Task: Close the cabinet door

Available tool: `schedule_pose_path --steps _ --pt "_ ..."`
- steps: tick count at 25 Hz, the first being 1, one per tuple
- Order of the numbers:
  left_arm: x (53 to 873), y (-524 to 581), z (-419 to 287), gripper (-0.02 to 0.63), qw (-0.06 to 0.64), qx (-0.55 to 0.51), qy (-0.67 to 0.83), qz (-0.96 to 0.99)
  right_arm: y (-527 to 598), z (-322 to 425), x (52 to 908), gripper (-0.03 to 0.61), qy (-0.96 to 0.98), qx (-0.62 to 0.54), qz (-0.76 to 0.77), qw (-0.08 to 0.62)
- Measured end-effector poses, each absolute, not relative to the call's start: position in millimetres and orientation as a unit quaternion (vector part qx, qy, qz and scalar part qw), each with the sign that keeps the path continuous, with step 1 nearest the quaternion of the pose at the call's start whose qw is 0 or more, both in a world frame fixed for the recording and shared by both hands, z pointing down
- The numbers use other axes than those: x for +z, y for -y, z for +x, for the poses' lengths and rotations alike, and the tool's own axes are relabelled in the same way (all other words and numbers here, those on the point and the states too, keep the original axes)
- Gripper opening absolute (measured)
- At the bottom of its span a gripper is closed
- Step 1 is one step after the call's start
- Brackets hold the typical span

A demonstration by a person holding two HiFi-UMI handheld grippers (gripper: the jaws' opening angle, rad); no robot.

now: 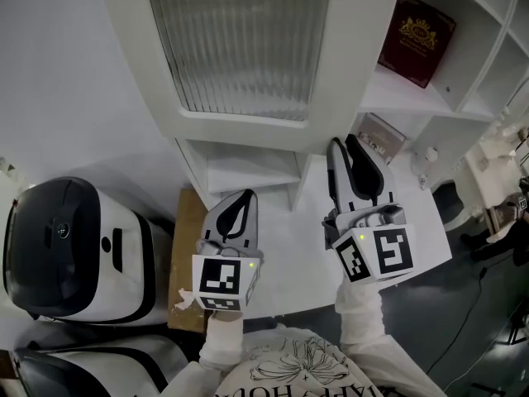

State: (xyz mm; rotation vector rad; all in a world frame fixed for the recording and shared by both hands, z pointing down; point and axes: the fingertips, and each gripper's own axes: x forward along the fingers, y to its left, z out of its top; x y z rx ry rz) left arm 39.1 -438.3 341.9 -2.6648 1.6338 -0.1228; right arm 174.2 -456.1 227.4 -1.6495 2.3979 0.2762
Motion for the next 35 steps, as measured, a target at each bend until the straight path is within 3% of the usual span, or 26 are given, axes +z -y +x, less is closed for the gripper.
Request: schedule_pose_path --steps 35 --pt "351 486 22 0.005 -0.001 -0.041 -0.531 -0.846 511 178 229 0.078 -0.801 0.087 -0.582 0.112"
